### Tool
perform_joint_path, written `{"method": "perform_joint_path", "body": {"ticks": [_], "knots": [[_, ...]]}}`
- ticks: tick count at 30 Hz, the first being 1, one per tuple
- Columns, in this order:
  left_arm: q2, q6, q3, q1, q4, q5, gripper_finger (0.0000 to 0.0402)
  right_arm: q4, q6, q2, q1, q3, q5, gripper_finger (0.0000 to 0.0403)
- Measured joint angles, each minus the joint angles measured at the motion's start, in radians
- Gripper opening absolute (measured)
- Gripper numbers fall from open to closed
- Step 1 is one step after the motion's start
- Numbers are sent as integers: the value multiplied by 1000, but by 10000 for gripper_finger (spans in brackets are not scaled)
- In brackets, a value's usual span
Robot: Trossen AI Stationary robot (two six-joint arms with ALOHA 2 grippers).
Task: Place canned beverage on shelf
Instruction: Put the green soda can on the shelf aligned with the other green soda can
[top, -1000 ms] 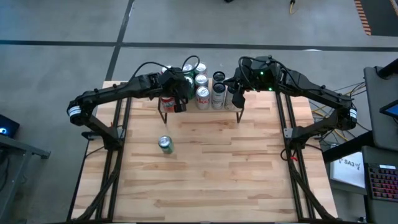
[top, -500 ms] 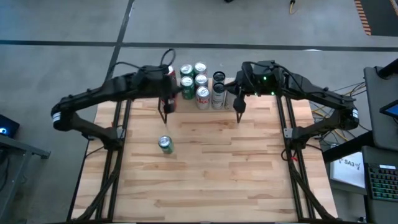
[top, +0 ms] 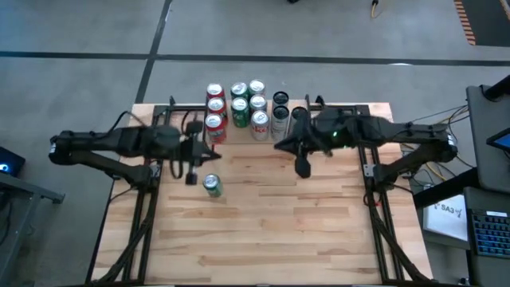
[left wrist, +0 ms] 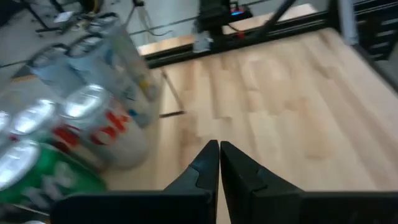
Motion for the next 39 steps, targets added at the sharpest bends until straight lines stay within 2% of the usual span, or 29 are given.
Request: {"method": "perform_joint_path", "body": {"ticks": [3, 10, 17, 26, 29, 35, 39], "knots": [[-40, -92, -49, -91, 1, -60, 0, 12, 50, 32, 56, 0, 8, 9], [-63, -373, -106, -340, -79, -292, 0, 34, 173, 114, 155, 0, 32, 9], [-39, -691, -141, -511, -264, -354, 0, 38, 253, 203, 200, 0, 44, 9], [-17, -817, -287, -595, -261, -368, 0, 39, 302, 319, 234, 0, 102, 9], [-17, -849, -335, -595, -256, -419, 0, 50, 307, 361, 240, 0, 104, 9], [-17, -851, -415, -595, -244, -473, 0, 166, 277, 456, 243, 0, 110, 9], [-17, -851, -466, -595, -209, -494, 0, 264, 234, 520, 245, 0, 206, 9]]}}
